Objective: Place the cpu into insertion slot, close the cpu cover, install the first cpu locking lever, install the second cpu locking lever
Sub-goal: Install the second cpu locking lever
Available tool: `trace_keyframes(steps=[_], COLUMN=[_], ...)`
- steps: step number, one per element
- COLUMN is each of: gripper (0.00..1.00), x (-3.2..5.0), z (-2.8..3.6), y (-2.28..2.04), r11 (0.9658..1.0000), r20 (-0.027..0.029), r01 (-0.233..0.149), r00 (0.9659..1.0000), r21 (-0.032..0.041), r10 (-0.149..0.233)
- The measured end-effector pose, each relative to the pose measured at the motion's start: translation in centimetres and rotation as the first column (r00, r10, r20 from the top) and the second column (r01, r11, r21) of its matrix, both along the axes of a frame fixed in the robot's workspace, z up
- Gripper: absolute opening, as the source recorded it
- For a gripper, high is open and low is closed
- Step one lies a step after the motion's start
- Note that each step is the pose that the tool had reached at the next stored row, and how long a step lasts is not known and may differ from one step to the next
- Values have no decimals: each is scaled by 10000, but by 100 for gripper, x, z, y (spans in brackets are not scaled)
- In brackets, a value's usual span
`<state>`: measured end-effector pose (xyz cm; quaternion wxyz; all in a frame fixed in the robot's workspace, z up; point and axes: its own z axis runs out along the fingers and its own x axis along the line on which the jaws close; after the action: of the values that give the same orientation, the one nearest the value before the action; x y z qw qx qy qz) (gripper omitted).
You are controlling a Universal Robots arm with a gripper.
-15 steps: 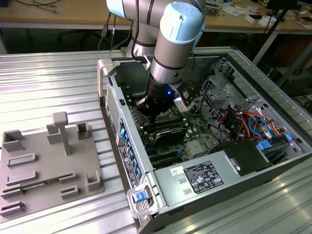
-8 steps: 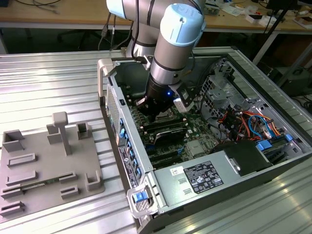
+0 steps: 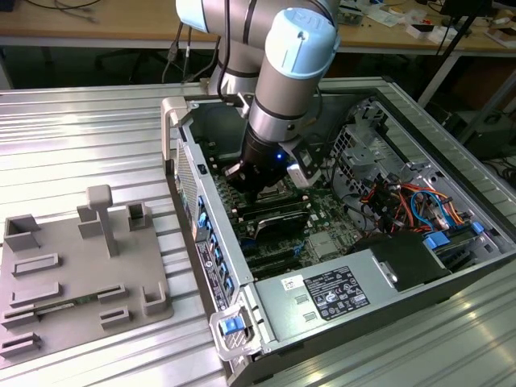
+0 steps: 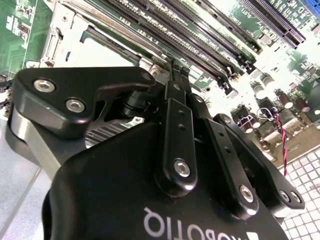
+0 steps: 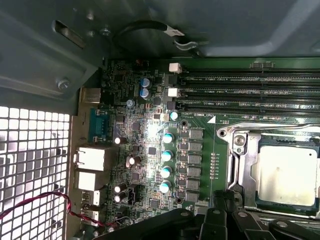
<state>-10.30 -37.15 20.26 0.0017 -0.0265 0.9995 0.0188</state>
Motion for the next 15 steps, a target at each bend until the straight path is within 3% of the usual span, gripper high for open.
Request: trace_keyframes(steps=[15], gripper=[11], x=[0], z=[-2], y=[-12], r11=[9999], r20=[-1], r01=[-1], r00=[10000], r21=[-108], r10=[1])
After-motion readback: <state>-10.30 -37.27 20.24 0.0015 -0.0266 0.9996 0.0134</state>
